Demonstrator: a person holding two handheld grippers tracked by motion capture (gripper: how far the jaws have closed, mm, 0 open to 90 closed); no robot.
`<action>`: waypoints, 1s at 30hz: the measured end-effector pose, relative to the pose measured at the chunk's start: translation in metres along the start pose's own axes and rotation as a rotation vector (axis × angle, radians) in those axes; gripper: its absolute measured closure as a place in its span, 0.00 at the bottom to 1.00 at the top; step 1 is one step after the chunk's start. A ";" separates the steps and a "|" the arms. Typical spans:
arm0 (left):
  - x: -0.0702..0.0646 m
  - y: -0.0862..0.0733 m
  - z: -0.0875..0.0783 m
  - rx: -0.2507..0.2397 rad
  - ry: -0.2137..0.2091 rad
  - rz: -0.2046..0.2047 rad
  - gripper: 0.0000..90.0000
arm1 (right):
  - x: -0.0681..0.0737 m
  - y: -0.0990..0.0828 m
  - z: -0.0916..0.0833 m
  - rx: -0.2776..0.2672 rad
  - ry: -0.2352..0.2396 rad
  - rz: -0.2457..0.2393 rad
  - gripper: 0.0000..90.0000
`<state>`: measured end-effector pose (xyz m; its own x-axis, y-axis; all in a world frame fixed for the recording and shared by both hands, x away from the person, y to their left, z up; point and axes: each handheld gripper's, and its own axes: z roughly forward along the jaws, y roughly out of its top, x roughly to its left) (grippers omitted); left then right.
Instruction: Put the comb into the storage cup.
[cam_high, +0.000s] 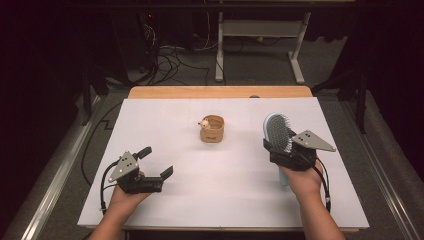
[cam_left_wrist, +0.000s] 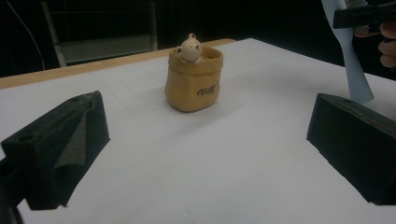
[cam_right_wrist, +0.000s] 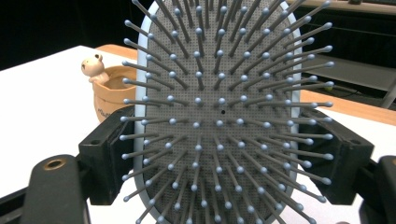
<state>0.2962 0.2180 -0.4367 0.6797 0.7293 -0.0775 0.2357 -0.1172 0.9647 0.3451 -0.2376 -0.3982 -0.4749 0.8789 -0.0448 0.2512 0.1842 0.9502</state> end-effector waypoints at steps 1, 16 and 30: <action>0.000 0.002 0.000 -0.003 0.001 0.002 0.00 | 0.000 0.000 0.000 0.000 -0.001 0.000 0.23; 0.003 0.020 0.020 -0.002 -0.020 0.010 0.00 | 0.006 0.005 0.000 -0.034 -0.018 -0.020 0.23; -0.013 0.031 0.044 -0.005 -0.072 0.017 0.00 | 0.021 0.008 0.012 -0.069 -0.013 -0.038 0.23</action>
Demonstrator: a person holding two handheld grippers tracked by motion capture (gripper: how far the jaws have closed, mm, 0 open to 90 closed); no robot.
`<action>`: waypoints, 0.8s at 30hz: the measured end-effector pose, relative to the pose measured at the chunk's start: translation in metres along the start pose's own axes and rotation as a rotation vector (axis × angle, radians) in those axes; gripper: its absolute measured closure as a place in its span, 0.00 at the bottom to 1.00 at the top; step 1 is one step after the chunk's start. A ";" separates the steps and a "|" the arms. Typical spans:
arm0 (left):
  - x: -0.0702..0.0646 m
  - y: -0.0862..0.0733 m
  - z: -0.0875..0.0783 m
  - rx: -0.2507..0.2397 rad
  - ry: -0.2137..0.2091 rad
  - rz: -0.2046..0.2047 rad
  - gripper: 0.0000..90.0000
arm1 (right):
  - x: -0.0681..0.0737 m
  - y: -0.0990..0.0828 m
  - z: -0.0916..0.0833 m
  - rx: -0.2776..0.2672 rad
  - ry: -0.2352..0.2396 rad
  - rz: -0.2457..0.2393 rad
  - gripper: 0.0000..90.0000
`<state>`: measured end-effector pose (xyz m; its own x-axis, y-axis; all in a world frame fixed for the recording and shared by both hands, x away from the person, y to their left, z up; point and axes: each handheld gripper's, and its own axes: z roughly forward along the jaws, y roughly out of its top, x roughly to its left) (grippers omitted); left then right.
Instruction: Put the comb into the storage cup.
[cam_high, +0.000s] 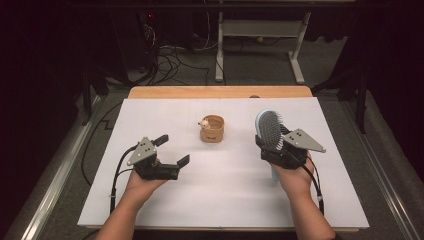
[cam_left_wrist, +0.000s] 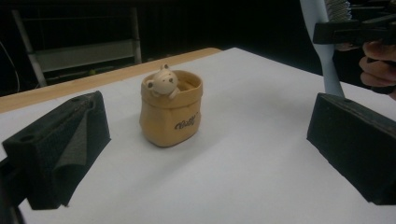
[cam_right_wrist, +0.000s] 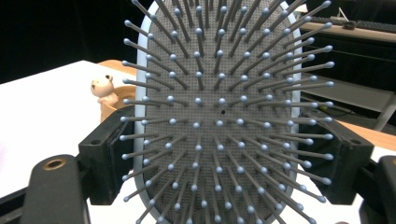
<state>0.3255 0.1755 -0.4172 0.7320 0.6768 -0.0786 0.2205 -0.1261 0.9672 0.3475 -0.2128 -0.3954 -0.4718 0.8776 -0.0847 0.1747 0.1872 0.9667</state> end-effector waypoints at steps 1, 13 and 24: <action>-0.001 0.001 0.001 -0.004 -0.003 0.003 0.00 | 0.002 0.000 0.001 -0.003 0.001 0.001 0.23; -0.011 0.006 0.004 -0.012 -0.044 -0.004 0.01 | 0.030 0.007 0.015 -0.047 0.039 -0.033 0.23; -0.016 0.014 0.002 -0.035 -0.046 0.008 0.01 | 0.053 0.011 0.023 -0.085 0.081 -0.054 0.23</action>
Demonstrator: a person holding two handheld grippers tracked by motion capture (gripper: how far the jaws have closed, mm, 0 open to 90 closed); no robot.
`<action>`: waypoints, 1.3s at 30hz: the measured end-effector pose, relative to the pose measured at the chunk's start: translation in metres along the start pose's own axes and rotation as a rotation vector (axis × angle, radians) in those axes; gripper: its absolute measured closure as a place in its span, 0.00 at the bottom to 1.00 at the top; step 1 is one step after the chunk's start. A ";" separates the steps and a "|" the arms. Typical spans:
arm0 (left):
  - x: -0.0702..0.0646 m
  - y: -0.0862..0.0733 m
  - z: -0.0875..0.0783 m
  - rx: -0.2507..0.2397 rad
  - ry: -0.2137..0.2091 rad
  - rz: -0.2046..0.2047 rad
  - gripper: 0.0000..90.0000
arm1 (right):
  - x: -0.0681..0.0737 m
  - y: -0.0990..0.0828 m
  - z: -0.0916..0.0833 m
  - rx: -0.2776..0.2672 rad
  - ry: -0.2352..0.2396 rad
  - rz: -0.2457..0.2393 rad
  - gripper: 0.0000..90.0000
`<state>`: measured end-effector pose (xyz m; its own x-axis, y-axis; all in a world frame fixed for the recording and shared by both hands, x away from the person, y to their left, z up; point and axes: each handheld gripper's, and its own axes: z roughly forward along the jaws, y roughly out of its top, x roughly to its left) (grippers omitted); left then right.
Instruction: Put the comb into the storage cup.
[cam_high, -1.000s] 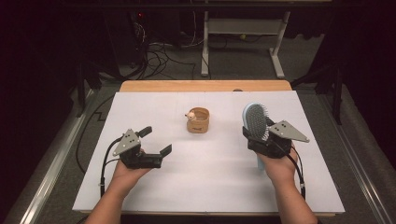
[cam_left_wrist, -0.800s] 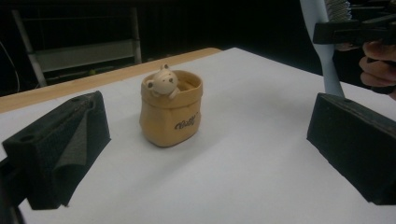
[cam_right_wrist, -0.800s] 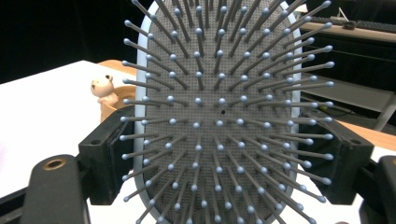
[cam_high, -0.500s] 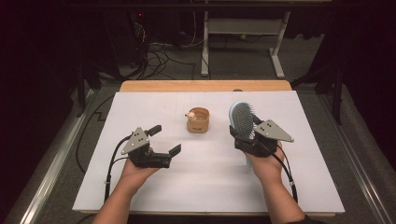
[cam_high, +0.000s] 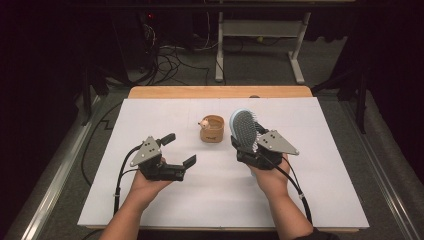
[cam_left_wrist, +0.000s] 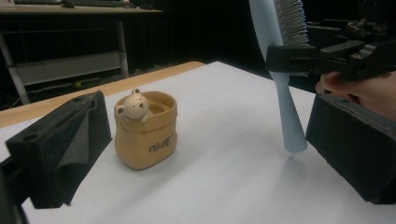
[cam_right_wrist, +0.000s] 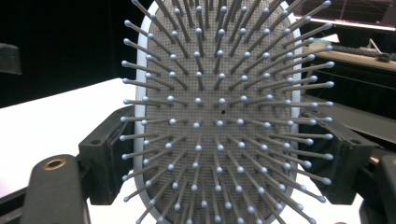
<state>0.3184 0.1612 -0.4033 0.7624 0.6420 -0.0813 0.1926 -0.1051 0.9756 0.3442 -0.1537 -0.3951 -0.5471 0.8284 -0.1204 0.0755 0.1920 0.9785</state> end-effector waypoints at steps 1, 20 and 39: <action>0.000 0.001 0.000 -0.001 0.000 0.000 0.01 | 0.002 0.000 0.001 0.000 0.007 -0.004 0.23; -0.014 0.012 0.005 -0.014 -0.032 0.012 0.02 | 0.052 0.000 0.020 -0.029 0.102 -0.081 0.23; -0.018 0.016 0.008 -0.003 -0.049 -0.009 0.05 | 0.077 -0.001 0.020 -0.051 0.153 -0.095 0.23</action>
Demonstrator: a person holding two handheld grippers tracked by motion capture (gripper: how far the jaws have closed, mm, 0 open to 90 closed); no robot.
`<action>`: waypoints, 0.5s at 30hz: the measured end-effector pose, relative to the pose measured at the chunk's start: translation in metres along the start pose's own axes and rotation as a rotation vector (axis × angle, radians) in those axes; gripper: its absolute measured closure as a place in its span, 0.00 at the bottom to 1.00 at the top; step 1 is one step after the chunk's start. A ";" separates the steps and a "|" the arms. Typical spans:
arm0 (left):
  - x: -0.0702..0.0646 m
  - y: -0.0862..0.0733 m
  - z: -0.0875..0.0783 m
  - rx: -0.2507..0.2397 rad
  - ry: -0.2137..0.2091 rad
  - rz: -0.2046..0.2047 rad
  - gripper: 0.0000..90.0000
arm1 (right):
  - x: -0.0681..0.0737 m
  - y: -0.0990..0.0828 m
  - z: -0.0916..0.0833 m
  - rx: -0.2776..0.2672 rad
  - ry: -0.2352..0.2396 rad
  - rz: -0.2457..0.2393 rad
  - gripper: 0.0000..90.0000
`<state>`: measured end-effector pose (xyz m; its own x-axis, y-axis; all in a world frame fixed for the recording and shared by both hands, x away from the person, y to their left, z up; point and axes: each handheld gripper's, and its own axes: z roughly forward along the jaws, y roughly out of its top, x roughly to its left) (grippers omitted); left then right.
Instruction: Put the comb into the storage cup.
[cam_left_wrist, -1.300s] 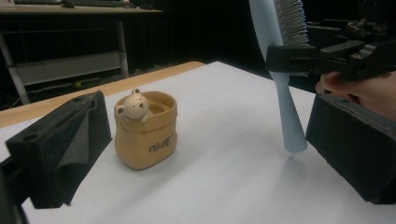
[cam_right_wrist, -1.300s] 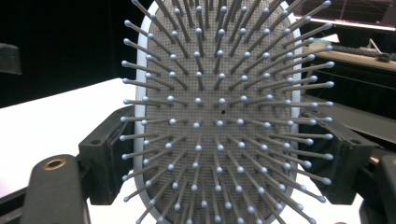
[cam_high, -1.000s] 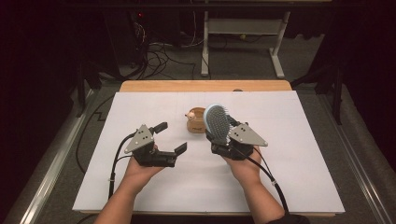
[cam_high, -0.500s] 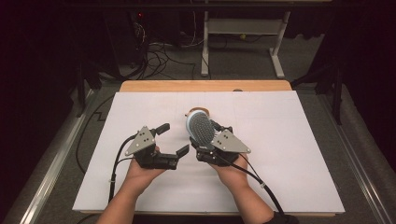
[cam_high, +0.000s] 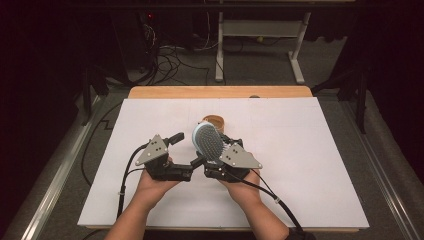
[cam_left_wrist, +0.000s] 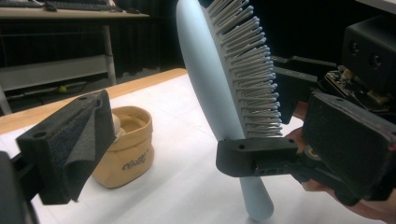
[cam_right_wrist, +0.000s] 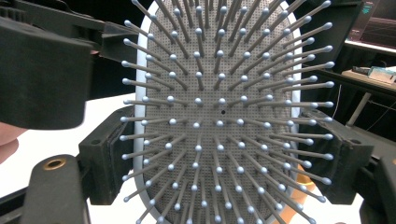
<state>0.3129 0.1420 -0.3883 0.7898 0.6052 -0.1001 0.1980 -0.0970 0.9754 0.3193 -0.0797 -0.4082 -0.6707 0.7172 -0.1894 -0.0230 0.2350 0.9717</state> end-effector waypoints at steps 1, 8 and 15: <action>0.000 0.001 0.001 0.002 -0.001 -0.001 0.05 | 0.000 0.000 0.000 0.002 -0.002 -0.002 0.23; -0.002 0.006 0.006 0.000 -0.013 -0.013 0.08 | 0.000 0.001 -0.001 0.005 -0.003 -0.006 0.23; -0.003 0.008 0.013 0.002 -0.029 -0.018 0.17 | -0.001 0.002 -0.002 -0.004 -0.006 -0.007 0.23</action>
<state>0.3195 0.1292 -0.3831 0.8025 0.5837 -0.1235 0.2137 -0.0880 0.9729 0.3184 -0.0810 -0.4059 -0.6657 0.7196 -0.1975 -0.0307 0.2381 0.9708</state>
